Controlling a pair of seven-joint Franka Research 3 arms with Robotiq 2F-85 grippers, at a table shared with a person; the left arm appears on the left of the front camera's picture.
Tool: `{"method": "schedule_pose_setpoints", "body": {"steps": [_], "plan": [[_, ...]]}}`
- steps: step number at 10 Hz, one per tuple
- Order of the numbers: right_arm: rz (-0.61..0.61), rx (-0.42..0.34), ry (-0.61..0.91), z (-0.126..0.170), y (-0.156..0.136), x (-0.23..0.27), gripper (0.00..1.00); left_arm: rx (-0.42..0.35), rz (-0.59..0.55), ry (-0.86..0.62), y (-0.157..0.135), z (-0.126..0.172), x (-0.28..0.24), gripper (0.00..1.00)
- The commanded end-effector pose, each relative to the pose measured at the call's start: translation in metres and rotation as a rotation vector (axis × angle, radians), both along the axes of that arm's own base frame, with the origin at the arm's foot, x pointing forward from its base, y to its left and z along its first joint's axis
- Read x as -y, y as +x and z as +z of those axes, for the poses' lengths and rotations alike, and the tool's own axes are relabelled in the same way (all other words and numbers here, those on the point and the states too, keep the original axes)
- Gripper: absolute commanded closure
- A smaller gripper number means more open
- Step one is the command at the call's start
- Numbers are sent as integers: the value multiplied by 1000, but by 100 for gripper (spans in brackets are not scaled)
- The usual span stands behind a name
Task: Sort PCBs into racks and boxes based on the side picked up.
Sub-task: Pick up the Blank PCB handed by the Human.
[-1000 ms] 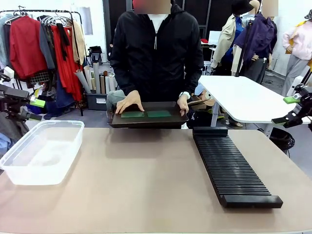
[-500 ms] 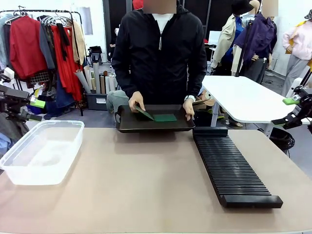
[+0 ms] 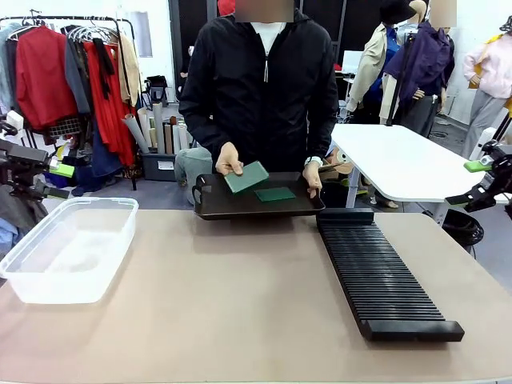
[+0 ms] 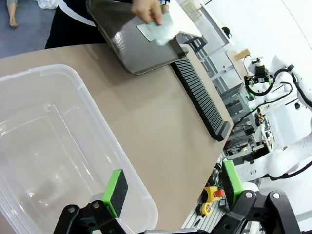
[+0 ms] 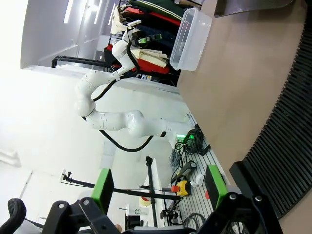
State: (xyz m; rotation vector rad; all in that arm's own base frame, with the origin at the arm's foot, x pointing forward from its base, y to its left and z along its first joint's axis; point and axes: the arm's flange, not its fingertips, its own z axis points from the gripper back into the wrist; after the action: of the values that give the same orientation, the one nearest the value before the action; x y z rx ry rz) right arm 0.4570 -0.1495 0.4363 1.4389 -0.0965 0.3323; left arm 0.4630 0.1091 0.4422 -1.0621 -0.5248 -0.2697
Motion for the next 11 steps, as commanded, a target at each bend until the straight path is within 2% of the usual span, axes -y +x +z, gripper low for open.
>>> {"method": "schedule_pose_setpoints", "body": {"steps": [1, 11], "plan": [[-2, -2, -1, 3, 0, 0, 0, -4, 1, -1, -1, 2, 0, 0], [-2, -2, -1, 3, 0, 0, 0, -4, 1, -1, -1, 2, 0, 0]]}}
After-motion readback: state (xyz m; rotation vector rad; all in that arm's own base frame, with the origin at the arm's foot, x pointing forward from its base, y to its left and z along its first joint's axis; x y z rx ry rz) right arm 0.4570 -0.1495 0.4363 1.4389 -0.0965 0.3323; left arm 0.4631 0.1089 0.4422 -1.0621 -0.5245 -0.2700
